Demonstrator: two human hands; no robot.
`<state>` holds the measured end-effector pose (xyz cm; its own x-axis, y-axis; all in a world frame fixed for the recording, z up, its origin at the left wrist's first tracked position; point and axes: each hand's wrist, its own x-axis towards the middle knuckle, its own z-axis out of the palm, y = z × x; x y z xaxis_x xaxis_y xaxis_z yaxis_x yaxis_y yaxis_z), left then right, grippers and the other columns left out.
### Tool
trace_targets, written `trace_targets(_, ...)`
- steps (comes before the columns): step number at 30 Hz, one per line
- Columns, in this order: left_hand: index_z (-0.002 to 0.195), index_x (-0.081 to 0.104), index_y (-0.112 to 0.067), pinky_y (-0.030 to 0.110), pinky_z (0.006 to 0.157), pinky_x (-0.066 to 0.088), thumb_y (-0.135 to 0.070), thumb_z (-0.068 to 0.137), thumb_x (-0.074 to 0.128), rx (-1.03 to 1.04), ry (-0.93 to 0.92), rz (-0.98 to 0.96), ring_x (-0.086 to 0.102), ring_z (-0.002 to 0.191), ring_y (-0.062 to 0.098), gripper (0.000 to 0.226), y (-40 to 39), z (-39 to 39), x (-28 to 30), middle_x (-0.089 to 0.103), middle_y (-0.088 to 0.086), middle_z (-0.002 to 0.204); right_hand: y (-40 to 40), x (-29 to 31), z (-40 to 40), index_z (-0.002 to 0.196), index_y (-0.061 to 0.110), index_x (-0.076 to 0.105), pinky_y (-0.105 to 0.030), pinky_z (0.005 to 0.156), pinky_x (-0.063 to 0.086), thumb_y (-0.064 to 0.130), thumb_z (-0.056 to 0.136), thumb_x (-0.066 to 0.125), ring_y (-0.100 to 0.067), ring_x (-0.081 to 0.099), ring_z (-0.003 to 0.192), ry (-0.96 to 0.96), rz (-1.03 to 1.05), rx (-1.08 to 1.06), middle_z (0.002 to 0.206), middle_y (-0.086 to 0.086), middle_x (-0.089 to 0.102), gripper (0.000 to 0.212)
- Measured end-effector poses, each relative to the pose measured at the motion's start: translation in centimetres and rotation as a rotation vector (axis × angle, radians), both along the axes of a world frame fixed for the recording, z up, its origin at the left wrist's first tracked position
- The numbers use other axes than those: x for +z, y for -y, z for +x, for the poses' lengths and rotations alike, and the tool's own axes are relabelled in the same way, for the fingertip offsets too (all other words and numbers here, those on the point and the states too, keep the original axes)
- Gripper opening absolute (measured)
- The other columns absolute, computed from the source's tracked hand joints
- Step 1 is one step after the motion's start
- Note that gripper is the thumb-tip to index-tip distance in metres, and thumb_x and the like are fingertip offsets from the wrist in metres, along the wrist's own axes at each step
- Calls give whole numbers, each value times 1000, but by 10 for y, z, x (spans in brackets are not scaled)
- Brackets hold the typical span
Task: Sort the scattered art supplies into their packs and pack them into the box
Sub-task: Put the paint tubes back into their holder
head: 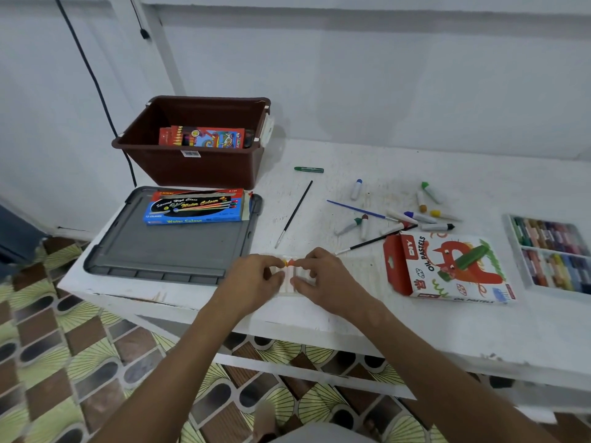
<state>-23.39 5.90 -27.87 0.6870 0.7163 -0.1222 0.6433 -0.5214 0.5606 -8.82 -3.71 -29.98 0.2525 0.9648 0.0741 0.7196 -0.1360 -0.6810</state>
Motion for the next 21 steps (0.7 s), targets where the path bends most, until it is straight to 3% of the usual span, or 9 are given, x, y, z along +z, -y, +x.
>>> trace_targets(5, 113, 68, -21, 11, 55, 35, -30, 91, 60, 1, 2, 18, 55, 69, 3, 25, -8, 16, 12, 64, -4, 86, 1, 13, 16, 112, 17, 68, -5, 66, 43, 32, 84, 69, -4, 57, 75, -109, -21, -118, 92, 3, 62, 32)
trace_targets(9, 113, 67, -23, 7, 53, 36, -32, 91, 62, -18, 37, 4, 60, 70, 4, 25, -19, 53, 19, 63, -7, 92, 5, 30, 54, 112, 13, 68, -5, 67, 44, 28, 86, 67, -2, 59, 76, -84, -35, -267, 89, 3, 66, 30)
trace_targets(12, 113, 68, -20, 10, 59, 37, -32, 89, 63, -65, 67, 13, 59, 75, 6, 27, -28, 88, 21, 65, -6, 92, 9, 36, 85, 109, 9, 70, -21, 81, 50, 24, 86, 67, -10, 62, 82, -23, -29, -412, 93, -4, 70, 28)
trace_targets(16, 114, 67, -16, 18, 74, 40, -31, 87, 65, -112, 34, 11, 56, 84, 10, 31, -32, 129, 20, 67, 0, 100, 10, 36, 111, 112, 4, 67, -18, 77, 41, 24, 84, 68, -10, 56, 83, 16, -89, -519, 103, -9, 68, 34)
trace_targets(21, 115, 66, -16, 20, 76, 45, -38, 83, 70, -121, -34, -14, 58, 85, 10, 39, -29, 159, 12, 67, 0, 105, 1, 25, 116, 112, 5, 64, -25, 80, 45, 33, 82, 70, -16, 57, 90, 11, -170, -561, 105, -9, 65, 42)
